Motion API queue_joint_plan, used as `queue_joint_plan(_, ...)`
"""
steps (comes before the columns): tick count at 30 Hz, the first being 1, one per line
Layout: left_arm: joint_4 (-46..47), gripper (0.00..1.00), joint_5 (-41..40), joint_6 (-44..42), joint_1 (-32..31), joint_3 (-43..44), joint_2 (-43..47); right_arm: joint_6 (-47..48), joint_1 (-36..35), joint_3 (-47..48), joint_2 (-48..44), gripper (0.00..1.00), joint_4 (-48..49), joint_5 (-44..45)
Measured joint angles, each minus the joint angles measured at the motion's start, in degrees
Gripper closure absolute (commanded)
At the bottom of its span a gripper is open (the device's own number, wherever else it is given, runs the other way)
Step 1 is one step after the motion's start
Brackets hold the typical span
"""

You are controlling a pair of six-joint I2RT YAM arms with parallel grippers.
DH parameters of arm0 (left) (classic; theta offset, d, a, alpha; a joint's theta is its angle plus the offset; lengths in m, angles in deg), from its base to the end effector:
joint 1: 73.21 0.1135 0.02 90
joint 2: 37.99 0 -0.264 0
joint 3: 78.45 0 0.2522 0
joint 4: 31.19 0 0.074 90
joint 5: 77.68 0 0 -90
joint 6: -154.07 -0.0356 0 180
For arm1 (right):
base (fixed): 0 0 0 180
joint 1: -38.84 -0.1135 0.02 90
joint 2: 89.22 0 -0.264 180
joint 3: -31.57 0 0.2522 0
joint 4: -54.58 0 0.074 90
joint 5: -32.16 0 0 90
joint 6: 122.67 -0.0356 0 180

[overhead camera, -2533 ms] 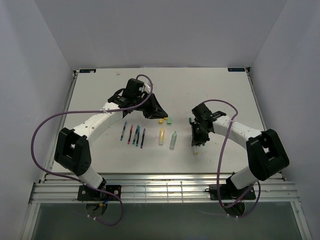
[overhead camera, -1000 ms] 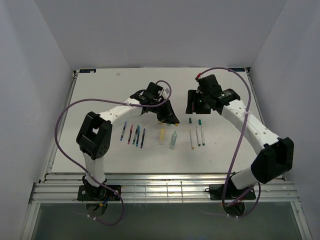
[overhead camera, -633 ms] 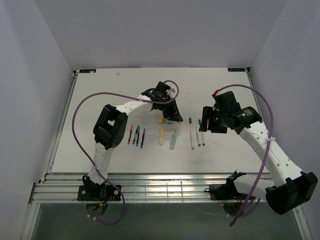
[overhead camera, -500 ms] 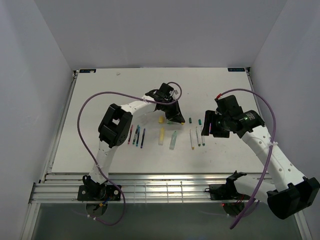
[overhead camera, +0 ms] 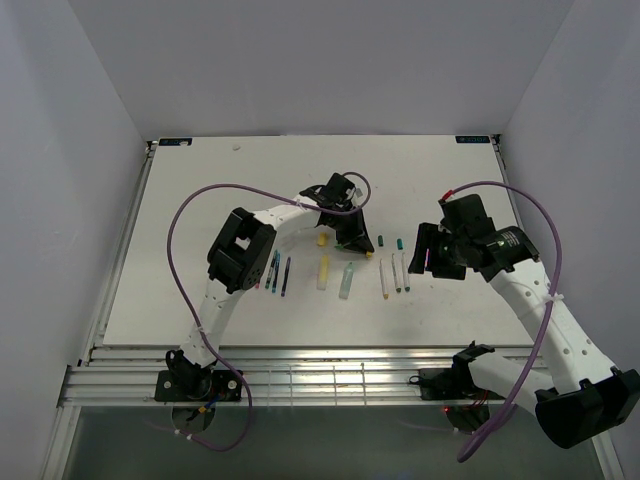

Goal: Open the pen caps

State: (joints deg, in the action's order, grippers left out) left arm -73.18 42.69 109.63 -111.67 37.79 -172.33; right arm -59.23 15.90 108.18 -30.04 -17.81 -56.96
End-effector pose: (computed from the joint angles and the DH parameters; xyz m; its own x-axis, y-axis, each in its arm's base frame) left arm 0.3775 -0.3229 0.1332 -0.9993 0.0071 -0.0362 0.0293 0.7482 -0.6629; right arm 0.1736 0.0729 0.3260 -0.8451 0.1278 -0.5192 -0.0042 0.9694 0.2455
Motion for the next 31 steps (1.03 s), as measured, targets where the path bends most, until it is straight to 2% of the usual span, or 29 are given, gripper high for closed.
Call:
queue_joint_plan(5,0.2,0.6,-0.26,-0.09,0.0,0.0,-0.15,-0.02,0.15,-0.72,-0.2,0.35,0.0,-0.2)
queue_joint_plan(17,1.86,0.48,-0.33,1.57,0.02,0.02,-0.31,-0.46,0.42,-3.23,-2.51,0.34,-0.5,-2.64)
queue_joint_plan(21,2.49,0.44,-0.44,1.6,0.02,-0.2,0.17,-1.11,0.42,-4.2,-3.13,0.29,-0.39,-3.34)
queue_joint_plan(23,2.69,0.42,-0.57,1.51,0.02,-1.03,1.16,-1.55,0.44,-4.94,-3.28,0.22,-0.44,-3.85)
queue_joint_plan(24,2.75,0.38,-0.63,1.42,0.02,-1.6,1.9,-1.92,0.44,-5.57,-3.48,0.1,-0.35,-4.07)
queue_joint_plan(25,2.58,0.08,-0.72,1.33,0.02,-1.99,2.82,-2.38,0.44,-6.19,-3.63,0.02,-0.39,-4.13)
queue_joint_plan(26,2.6,0.02,-0.92,0.74,0.02,-2.4,3.93,-2.56,0.42,-6.84,-3.91,0.04,-0.37,-4.22)
queue_joint_plan(27,2.43,0.02,-1.11,0.96,0.02,-2.84,5.25,-2.69,0.44,-7.52,-4.28,0.1,-0.37,-4.28)
queue_joint_plan(31,2.97,0.02,-1.88,0.96,0.02,-7.15,14.32,-3.06,0.44,-9.16,-5.77,0.1,-0.44,-4.57)
